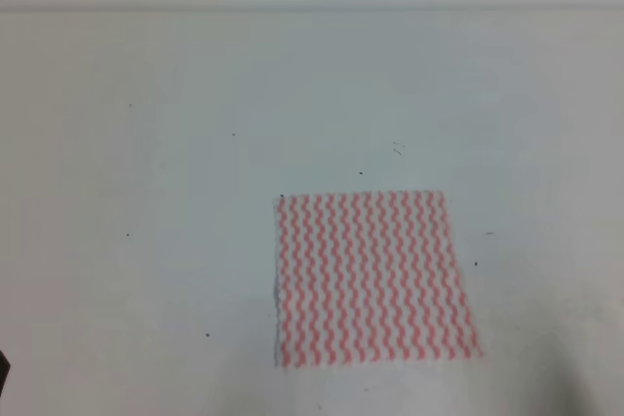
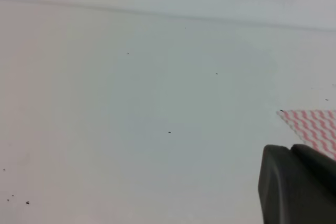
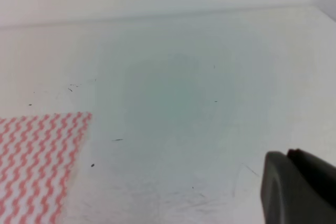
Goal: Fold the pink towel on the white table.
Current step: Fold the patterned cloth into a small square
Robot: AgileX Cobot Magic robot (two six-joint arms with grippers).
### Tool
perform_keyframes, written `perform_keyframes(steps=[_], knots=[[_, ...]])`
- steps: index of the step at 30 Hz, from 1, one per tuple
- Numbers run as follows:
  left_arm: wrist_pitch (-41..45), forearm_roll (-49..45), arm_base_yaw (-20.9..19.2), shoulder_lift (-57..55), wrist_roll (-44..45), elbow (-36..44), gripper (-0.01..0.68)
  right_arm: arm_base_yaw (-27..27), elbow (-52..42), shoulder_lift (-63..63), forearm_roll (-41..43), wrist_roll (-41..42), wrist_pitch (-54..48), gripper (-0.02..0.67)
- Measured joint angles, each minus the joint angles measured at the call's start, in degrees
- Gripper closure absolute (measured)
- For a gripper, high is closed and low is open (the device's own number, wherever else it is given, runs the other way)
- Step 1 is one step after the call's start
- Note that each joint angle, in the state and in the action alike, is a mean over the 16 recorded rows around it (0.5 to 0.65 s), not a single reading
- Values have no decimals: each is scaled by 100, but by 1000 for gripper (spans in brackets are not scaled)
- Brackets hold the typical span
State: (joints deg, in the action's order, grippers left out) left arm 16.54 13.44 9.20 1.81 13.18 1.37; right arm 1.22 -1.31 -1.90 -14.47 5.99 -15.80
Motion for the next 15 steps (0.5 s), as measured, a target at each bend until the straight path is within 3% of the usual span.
perform_keyframes(steps=[15], knots=[[48,0,-1,-62,-5,-49,677,2,25,34,1,0,-15,666]])
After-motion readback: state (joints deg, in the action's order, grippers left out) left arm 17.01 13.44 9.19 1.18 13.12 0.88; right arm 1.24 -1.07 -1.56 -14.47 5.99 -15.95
